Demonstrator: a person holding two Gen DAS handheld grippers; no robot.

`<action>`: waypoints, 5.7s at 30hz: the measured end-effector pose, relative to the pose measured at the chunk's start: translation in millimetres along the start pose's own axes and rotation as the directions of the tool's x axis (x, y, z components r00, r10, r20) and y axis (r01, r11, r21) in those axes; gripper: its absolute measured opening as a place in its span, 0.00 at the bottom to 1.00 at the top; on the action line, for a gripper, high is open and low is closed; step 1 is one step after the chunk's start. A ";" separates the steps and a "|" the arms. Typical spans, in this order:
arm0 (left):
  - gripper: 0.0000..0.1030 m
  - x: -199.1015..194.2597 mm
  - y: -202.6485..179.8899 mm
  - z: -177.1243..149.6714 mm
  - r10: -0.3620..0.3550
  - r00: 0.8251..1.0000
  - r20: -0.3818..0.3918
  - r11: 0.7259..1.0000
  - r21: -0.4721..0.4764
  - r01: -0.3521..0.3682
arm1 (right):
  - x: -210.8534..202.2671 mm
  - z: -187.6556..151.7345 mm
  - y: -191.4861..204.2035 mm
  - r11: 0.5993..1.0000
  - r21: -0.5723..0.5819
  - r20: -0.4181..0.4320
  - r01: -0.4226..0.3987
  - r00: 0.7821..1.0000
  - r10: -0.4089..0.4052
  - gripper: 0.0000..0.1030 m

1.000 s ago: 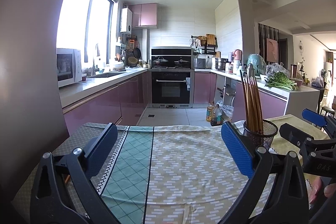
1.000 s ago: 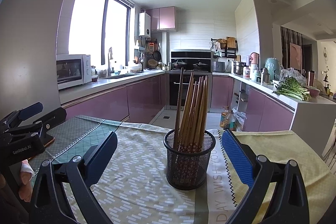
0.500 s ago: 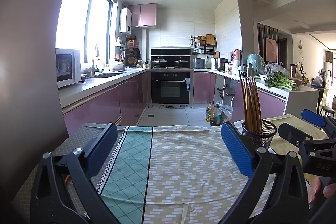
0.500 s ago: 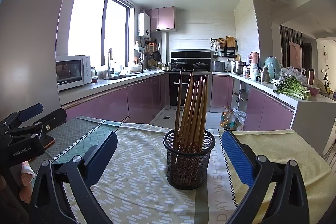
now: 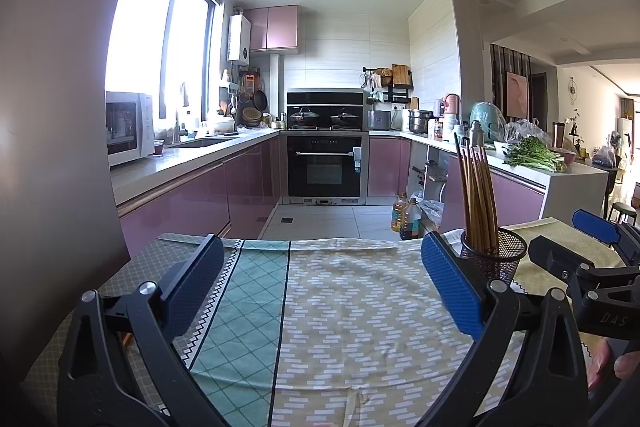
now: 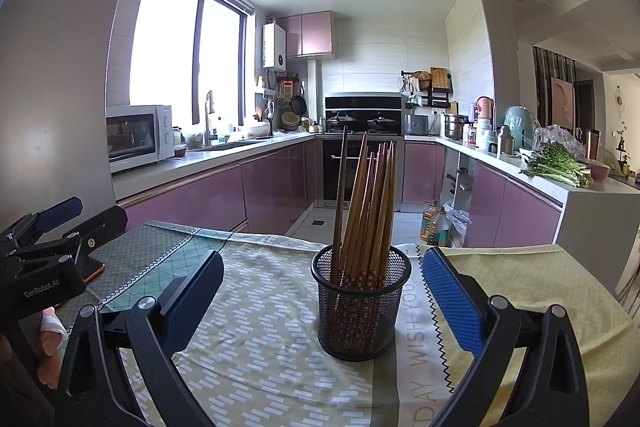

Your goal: Organize utensils

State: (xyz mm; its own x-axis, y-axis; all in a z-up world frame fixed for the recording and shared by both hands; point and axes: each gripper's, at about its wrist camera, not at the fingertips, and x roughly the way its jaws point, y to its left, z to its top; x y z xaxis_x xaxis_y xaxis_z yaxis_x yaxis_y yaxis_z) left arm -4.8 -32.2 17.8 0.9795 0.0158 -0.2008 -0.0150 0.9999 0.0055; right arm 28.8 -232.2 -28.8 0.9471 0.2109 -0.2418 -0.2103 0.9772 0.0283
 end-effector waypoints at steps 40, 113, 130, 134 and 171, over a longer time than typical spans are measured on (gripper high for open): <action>0.94 1.3 -2.1 -0.5 -0.007 1.000 -0.005 1.000 -0.002 0.007 | 2.9 1.5 -4.3 1.000 0.010 -0.002 0.000 1.000 0.000 0.94; 0.94 6.8 -4.8 -4.2 -0.006 1.000 -0.011 1.000 0.001 0.006 | 3.5 0.0 -2.6 1.000 0.021 0.002 0.007 1.000 -0.007 0.94; 0.94 7.2 -6.6 -9.6 -0.006 1.000 -0.017 1.000 -0.001 0.006 | 5.2 -0.9 0.5 1.000 0.015 0.012 0.016 1.000 -0.016 0.94; 0.94 6.1 -7.9 -13.6 -0.009 1.000 -0.020 1.000 -0.004 0.009 | 4.9 -1.5 1.3 1.000 0.014 0.013 0.019 1.000 -0.019 0.94; 0.94 8.6 -8.9 -12.6 -0.012 1.000 -0.024 1.000 -0.004 0.012 | 4.7 -2.4 -1.1 1.000 0.019 0.014 0.017 1.000 -0.017 0.94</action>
State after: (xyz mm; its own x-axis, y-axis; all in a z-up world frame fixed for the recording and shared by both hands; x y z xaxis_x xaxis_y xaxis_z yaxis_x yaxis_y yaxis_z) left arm 1.2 -40.9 3.7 0.9744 0.0039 -0.2248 -0.0043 1.0000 -0.0013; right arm 32.9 -232.3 -32.3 0.9539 0.1946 -0.2286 -0.1899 0.9809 0.0425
